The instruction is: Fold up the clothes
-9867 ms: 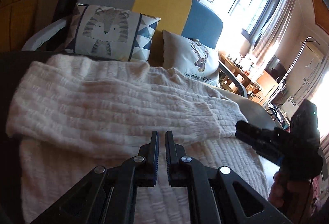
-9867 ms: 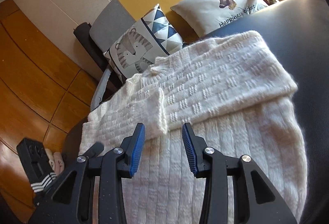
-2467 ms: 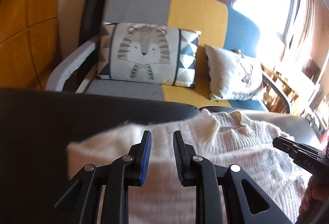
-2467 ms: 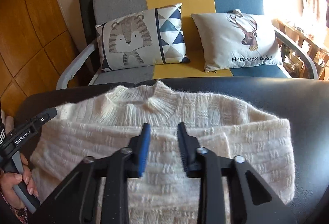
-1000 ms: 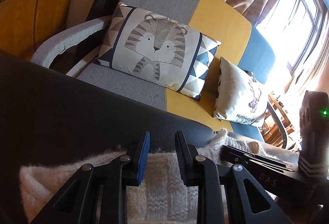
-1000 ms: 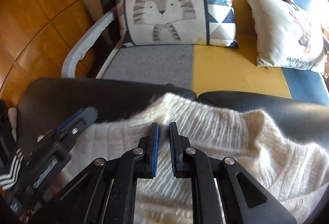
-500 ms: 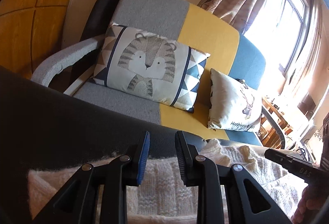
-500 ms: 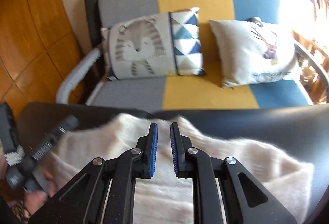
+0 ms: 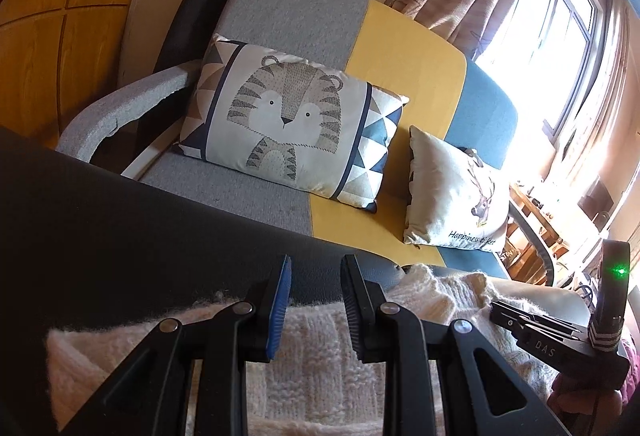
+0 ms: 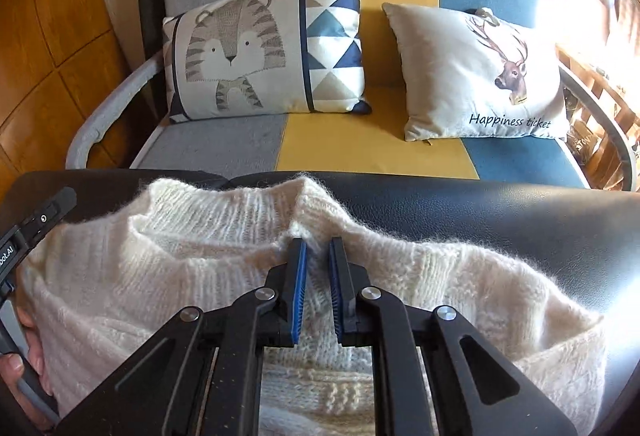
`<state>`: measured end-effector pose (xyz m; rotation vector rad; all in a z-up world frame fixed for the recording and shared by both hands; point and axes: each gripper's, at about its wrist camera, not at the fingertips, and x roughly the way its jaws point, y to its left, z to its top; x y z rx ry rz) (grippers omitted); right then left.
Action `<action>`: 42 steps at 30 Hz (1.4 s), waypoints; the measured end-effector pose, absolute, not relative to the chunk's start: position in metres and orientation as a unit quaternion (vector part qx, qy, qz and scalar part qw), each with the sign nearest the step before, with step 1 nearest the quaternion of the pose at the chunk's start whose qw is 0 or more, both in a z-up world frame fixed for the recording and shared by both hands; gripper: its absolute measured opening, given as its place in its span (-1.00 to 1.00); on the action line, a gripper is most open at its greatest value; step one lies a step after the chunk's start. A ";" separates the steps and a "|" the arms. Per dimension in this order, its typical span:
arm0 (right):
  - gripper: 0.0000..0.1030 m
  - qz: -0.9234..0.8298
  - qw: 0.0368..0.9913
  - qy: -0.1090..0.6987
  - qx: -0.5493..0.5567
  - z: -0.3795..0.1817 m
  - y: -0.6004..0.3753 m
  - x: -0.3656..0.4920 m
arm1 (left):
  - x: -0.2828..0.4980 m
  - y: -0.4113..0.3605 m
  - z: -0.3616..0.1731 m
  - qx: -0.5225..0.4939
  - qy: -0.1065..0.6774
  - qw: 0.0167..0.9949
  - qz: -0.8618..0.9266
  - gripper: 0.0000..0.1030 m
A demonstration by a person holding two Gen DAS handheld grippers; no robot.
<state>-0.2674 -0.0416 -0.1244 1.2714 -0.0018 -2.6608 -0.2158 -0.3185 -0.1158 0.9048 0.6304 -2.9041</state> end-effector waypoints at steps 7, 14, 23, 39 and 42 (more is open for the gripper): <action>-0.74 -0.892 0.192 0.038 0.407 -0.096 -0.094 -0.238 | -0.216 -0.319 -0.116 0.292 0.205 0.019 -0.934 -0.50; -0.83 -0.851 0.226 0.035 0.472 -0.125 -0.142 -0.253 | -0.216 -0.320 -0.117 0.292 0.207 0.018 -0.934 -0.50; -0.90 -0.871 0.199 0.010 0.449 -0.136 -0.138 -0.258 | -0.218 -0.319 -0.119 0.299 0.205 0.023 -0.932 -0.50; -0.82 -0.909 0.126 -0.025 0.396 -0.111 -0.025 -0.161 | -0.221 -0.320 -0.122 0.311 0.202 0.031 -0.928 -0.50; -0.82 -0.908 0.103 -0.026 0.405 -0.124 -0.007 -0.155 | -0.222 -0.321 -0.122 0.312 0.202 0.031 -0.928 -0.50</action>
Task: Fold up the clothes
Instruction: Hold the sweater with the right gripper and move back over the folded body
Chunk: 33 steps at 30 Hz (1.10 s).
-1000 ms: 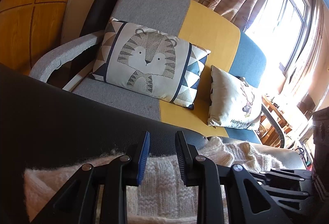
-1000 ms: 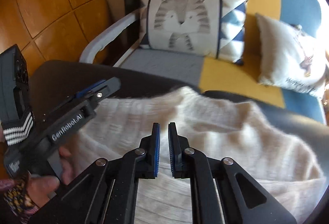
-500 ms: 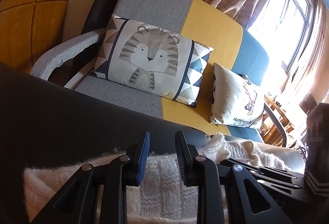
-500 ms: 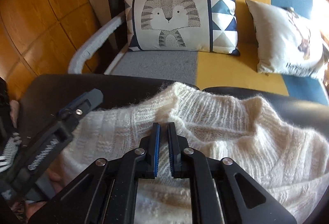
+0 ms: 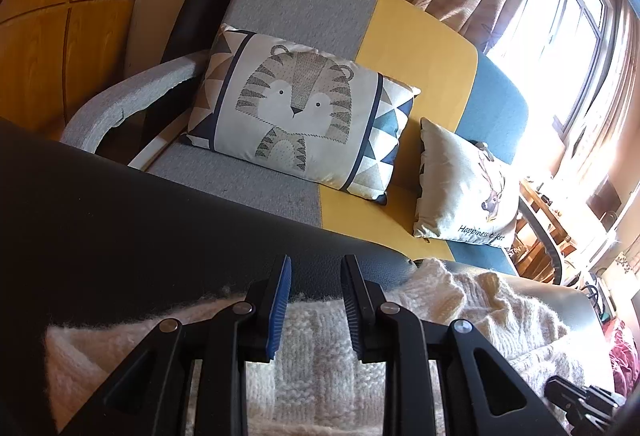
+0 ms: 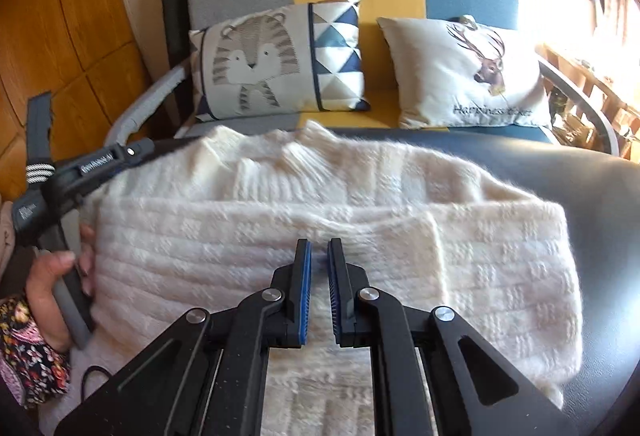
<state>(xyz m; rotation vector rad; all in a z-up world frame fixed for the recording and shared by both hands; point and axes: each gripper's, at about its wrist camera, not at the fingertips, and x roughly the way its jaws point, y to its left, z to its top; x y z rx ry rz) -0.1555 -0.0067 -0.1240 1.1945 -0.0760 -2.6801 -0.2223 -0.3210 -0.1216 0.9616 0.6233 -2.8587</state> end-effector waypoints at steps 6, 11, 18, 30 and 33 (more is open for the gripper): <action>-0.88 -0.914 0.082 -0.047 0.396 -0.131 -0.001 -0.158 | -0.224 -0.321 -0.123 0.319 0.202 0.032 -0.925 -0.50; -0.88 -0.915 0.077 -0.047 0.392 -0.132 -0.002 -0.160 | -0.232 -0.323 -0.126 0.351 0.205 0.040 -0.913 -0.50; -0.88 -0.917 0.074 -0.048 0.390 -0.133 -0.002 -0.161 | -0.184 -0.302 -0.096 0.367 0.124 0.003 -0.922 -0.50; -0.83 -0.911 0.096 -0.077 0.394 -0.124 0.007 -0.161 | -0.130 -0.294 -0.118 0.391 0.036 0.066 -0.918 -0.34; -0.72 -0.920 0.081 -0.113 0.368 -0.096 0.037 -0.143 | -0.127 -0.295 -0.119 0.387 0.038 0.064 -0.919 -0.34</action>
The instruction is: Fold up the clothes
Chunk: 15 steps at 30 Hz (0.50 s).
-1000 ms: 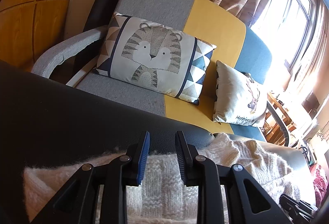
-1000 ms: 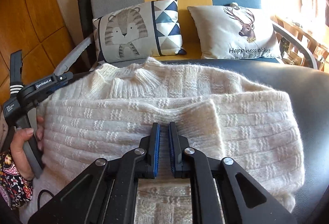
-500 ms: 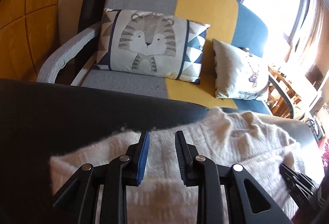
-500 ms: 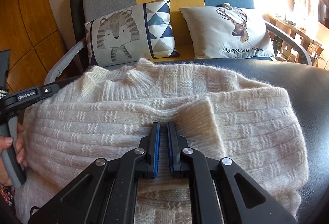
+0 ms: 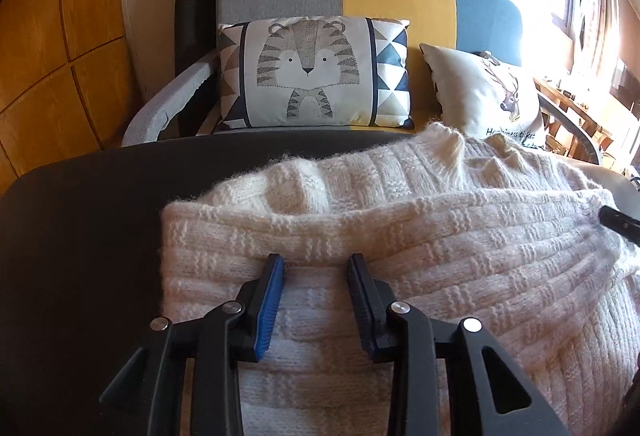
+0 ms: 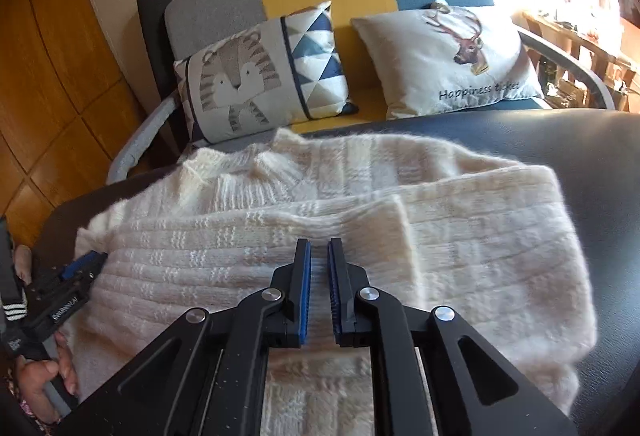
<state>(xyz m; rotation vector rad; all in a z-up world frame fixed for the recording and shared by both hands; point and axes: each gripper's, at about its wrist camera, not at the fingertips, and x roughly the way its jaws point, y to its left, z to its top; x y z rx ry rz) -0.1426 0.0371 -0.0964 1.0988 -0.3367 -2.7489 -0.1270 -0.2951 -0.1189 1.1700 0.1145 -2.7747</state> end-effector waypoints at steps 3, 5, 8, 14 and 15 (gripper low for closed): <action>-0.45 -0.917 0.031 -0.139 0.372 -0.091 0.079 -0.122 | -0.126 -0.298 -0.120 0.384 0.049 0.059 -0.920 -0.34; -0.45 -0.907 0.010 -0.170 0.385 -0.097 0.106 -0.110 | -0.127 -0.298 -0.120 0.384 0.051 0.058 -0.920 -0.34; -0.45 -0.895 0.005 -0.220 0.387 -0.105 0.140 -0.084 | -0.126 -0.299 -0.120 0.383 0.054 0.057 -0.920 -0.34; -0.35 -0.888 -0.015 -0.228 0.398 -0.117 0.162 -0.052 | -0.127 -0.298 -0.120 0.383 0.051 0.058 -0.920 -0.34; -0.34 -0.883 -0.013 -0.234 0.407 -0.122 0.164 -0.053 | -0.127 -0.298 -0.120 0.383 0.051 0.058 -0.921 -0.34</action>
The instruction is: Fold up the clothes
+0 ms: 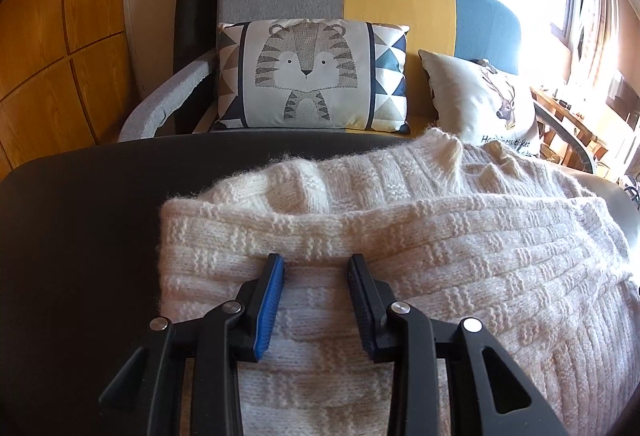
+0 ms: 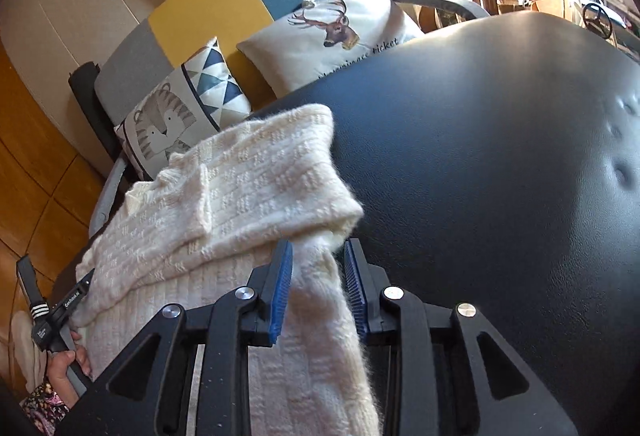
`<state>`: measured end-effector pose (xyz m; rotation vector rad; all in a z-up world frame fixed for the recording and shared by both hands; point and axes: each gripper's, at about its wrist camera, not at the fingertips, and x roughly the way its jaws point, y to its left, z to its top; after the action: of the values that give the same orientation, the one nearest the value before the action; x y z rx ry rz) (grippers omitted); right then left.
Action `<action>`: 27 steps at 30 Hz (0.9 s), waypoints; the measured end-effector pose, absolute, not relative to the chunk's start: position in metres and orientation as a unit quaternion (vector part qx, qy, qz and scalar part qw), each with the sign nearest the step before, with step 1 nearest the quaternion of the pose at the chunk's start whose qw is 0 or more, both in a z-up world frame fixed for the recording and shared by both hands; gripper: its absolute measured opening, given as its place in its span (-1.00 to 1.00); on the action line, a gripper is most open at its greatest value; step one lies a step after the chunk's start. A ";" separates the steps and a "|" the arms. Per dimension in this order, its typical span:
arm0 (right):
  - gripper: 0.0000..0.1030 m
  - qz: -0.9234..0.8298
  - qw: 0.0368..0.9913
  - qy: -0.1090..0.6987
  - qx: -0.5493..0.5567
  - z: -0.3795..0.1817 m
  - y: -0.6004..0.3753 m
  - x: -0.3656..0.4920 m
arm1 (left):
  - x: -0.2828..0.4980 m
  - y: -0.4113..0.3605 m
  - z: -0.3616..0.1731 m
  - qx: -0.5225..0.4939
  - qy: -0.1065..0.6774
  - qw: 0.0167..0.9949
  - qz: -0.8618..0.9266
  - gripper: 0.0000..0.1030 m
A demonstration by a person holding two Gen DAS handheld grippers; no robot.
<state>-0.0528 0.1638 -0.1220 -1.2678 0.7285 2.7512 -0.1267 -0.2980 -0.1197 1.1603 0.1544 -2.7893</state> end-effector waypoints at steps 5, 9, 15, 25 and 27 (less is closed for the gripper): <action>-0.42 0.873 0.003 0.267 -0.408 -0.137 0.168 -0.067 | -0.127 -0.298 -0.120 0.382 0.053 0.058 -0.921 -0.34; -0.83 0.874 0.043 0.229 -0.427 -0.136 0.168 -0.073 | -0.127 -0.299 -0.120 0.382 0.055 0.056 -0.921 -0.34; -0.79 0.884 0.050 0.174 -0.430 -0.135 0.164 -0.072 | -0.127 -0.299 -0.121 0.382 0.053 0.057 -0.921 -0.34; -0.88 0.888 0.023 0.160 -0.430 -0.130 0.153 -0.081 | -0.126 -0.299 -0.120 0.381 0.057 0.055 -0.921 -0.34; -1.00 0.884 0.033 0.196 -0.423 -0.136 0.166 -0.083 | -0.126 -0.301 -0.120 0.380 0.061 0.053 -0.921 -0.34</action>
<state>-0.0828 0.1663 -0.1363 -1.3030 0.6022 2.7195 -0.1255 -0.3007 -0.1202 1.1565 0.1869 -2.8000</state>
